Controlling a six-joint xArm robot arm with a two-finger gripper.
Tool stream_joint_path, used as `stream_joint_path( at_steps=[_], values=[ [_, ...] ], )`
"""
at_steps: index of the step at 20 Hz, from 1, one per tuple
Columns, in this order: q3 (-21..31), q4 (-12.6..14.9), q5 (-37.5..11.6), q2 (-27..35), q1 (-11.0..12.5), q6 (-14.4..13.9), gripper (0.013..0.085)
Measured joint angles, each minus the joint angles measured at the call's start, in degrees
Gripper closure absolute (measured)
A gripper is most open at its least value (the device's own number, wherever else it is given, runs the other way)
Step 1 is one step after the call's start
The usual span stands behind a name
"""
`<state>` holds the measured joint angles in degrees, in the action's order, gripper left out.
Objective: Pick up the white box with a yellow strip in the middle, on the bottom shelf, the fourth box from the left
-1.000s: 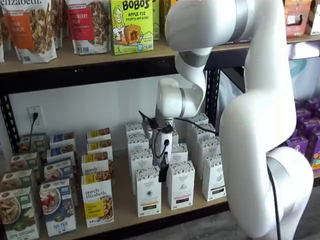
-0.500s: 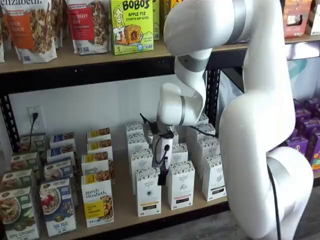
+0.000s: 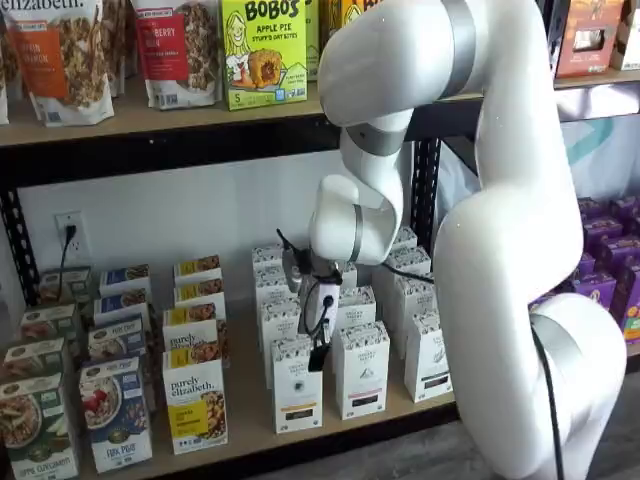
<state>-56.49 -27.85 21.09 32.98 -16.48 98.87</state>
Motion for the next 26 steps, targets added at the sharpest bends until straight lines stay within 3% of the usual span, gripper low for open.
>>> stream_joint_path(
  at_steps=[6, 16, 26],
  values=[
    [-3.70, -1.82, -0.32, 3.30, 0.57, 2.15, 0.0130],
    [-11.91, 3.61, 3.32, 8.98, 2.45, -1.44, 0.0130],
    [-20.29, 5.75, 4.41, 15.77, 3.33, -2.78, 0.0130]
  ],
)
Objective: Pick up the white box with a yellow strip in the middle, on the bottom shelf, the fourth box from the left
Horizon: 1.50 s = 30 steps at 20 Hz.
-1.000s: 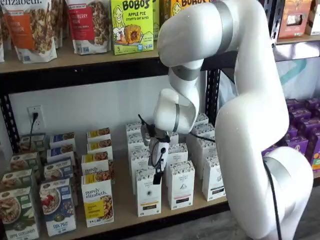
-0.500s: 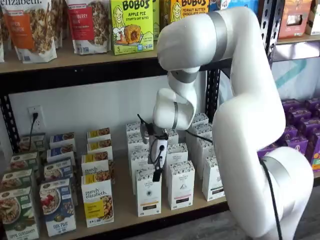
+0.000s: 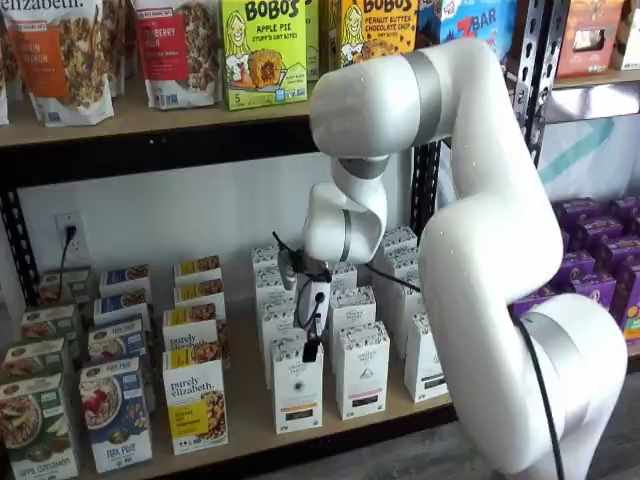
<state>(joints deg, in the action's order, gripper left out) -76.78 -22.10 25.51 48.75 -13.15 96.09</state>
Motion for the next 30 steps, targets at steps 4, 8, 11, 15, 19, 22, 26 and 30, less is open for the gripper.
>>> stream_joint_path(
  at_steps=[4, 8, 11, 15, 19, 22, 26, 30],
  values=[
    [-3.73, 1.84, 0.77, 2.81, 0.58, -1.21, 0.0130],
    [-6.37, 3.43, 1.33, 4.92, 1.09, -2.20, 0.0130],
    [-8.16, 4.40, 1.81, 6.36, 1.41, -2.78, 0.0130],
    [-10.85, 5.79, 2.23, 8.63, 1.76, -3.71, 0.0130],
    [-13.49, 7.58, 3.52, 10.64, 2.03, -5.08, 0.0130],
    [-14.70, 8.87, 4.17, 11.71, 1.98, -6.28, 0.0130],
    [-15.48, 9.98, 4.67, 12.58, 1.74, -7.46, 0.0130],
    [-15.92, 9.81, 4.89, 13.19, 1.51, -7.51, 0.0130]
  ],
)
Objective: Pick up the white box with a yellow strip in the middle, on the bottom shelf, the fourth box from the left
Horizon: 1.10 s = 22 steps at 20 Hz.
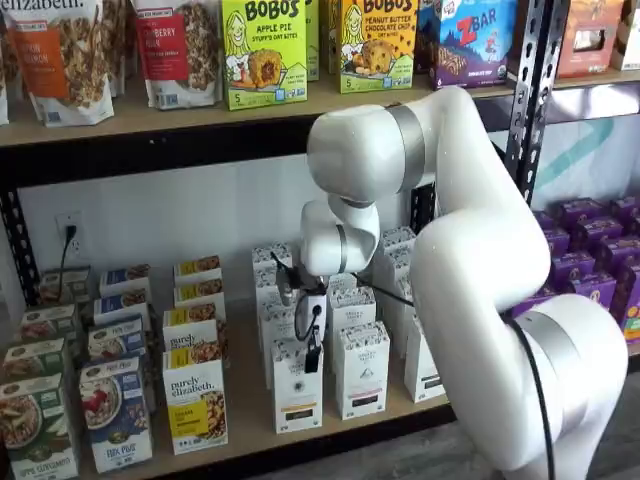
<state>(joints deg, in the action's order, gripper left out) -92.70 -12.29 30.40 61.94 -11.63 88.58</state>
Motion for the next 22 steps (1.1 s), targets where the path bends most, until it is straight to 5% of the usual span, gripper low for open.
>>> stream_joint_path(
  at_steps=[10, 16, 22],
  values=[
    [-1.05, -0.28, 1.19, 0.77, -0.14, 0.05, 0.0130],
    [-0.63, -1.39, 0.36, 0.75, -0.11, 1.11, 0.0290],
    [-1.07, -0.82, 1.84, 0.71, 0.21, 0.84, 0.0290]
  ],
)
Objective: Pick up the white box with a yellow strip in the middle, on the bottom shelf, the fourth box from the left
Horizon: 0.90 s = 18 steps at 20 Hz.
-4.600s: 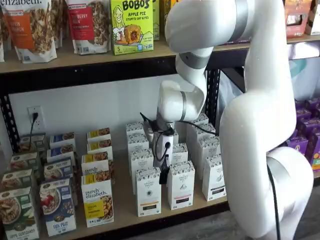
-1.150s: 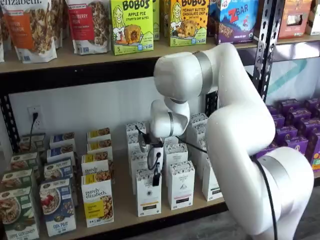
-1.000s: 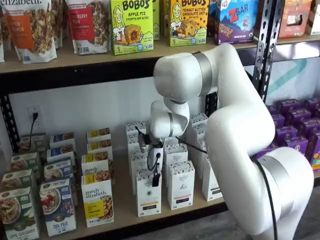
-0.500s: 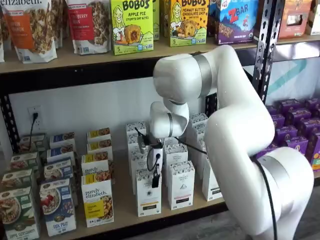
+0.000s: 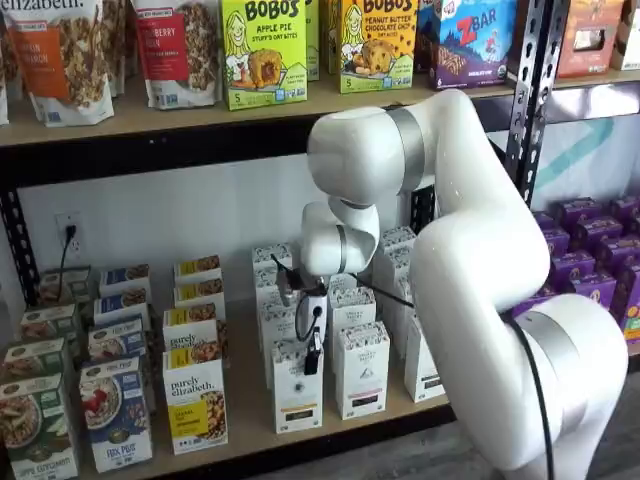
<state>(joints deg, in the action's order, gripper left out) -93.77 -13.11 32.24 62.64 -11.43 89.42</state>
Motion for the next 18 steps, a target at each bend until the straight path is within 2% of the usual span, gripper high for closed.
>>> stream_joint_path(
  at_steps=[7, 18],
  values=[
    [0.19, 0.55, -0.34, -0.07, -0.05, -0.48, 0.0290],
    [0.73, -2.41, -1.78, 0.00, -0.14, 2.07, 0.0290]
  ],
)
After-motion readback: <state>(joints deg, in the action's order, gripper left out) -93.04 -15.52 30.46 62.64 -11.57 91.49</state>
